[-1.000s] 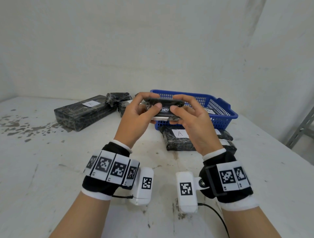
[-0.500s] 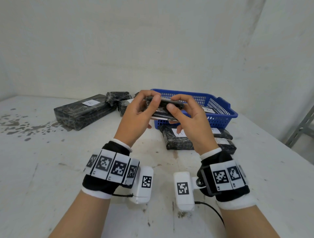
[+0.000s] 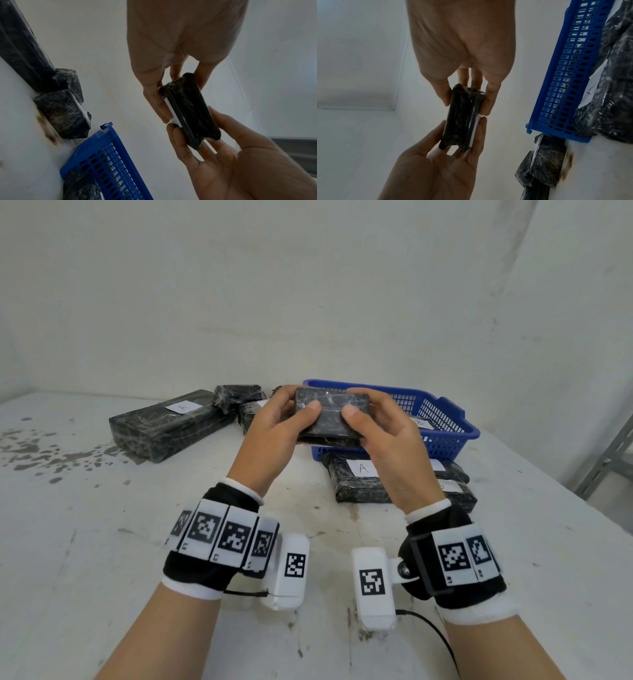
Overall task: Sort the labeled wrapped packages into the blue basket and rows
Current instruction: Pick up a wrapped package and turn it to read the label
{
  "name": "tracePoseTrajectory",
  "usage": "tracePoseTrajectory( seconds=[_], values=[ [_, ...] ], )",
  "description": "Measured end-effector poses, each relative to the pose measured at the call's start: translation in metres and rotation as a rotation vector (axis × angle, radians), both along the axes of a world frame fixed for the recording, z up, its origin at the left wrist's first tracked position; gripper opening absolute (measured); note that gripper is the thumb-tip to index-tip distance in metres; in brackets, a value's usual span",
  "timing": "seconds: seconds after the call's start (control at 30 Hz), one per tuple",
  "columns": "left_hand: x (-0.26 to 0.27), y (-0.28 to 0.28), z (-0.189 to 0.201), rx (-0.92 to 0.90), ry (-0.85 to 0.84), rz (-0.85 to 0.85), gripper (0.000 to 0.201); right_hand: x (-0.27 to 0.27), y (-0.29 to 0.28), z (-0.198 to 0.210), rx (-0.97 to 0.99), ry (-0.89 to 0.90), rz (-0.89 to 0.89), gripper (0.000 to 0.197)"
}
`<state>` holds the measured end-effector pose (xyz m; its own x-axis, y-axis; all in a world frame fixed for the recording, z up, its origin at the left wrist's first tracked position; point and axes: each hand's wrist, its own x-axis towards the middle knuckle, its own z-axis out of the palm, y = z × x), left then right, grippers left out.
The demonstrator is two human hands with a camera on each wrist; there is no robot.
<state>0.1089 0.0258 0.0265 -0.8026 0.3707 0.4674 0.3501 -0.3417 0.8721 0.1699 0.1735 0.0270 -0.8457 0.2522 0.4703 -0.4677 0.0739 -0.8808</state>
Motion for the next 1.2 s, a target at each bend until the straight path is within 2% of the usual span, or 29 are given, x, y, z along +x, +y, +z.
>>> tracePoseTrajectory(
  seconds=[0.2,0.33,0.4,0.5,0.57,0.67,0.77,0.9,0.97,1.03,1.1,1.2],
  values=[
    [0.002,0.004,-0.001,-0.035,0.049,0.014,0.013,-0.001,0.001,0.0,-0.052,-0.008,0.006,0.004],
    [0.003,0.004,-0.001,-0.054,0.089,0.032,0.016,-0.001,0.0,-0.002,-0.016,-0.008,-0.004,0.015],
    [0.004,0.004,-0.002,-0.057,0.093,0.046,0.027,-0.001,0.0,-0.001,-0.031,0.001,0.014,0.018],
    [0.003,0.004,-0.002,0.012,0.002,-0.025,0.065,0.0,-0.001,0.001,-0.152,0.004,0.061,0.012],
    [0.005,0.003,-0.001,-0.002,0.015,-0.039,0.072,0.0,-0.001,0.003,-0.223,-0.012,0.098,0.01],
    [0.009,0.003,0.001,-0.042,0.114,0.076,0.061,0.0,0.0,0.002,-0.131,-0.054,0.021,0.011],
    [0.009,-0.001,0.002,-0.012,0.16,0.146,0.055,0.0,0.0,0.0,0.033,-0.069,-0.113,0.024],
    [0.009,-0.003,0.001,-0.035,0.251,0.188,0.055,0.002,-0.005,0.001,-0.016,-0.055,0.009,0.053],
    [0.012,-0.002,0.002,-0.043,0.247,0.137,0.053,0.001,-0.007,0.0,-0.048,-0.037,0.0,0.048],
    [0.014,-0.001,0.003,-0.055,0.243,0.083,0.042,0.001,-0.006,0.001,-0.065,-0.029,-0.048,0.037],
    [0.013,0.0,0.003,-0.066,0.235,0.093,0.037,0.001,-0.003,0.001,-0.077,-0.02,-0.08,0.032],
    [0.01,0.0,0.002,-0.074,0.198,0.135,0.034,0.004,-0.003,0.005,-0.102,-0.035,-0.045,0.036]
  ],
)
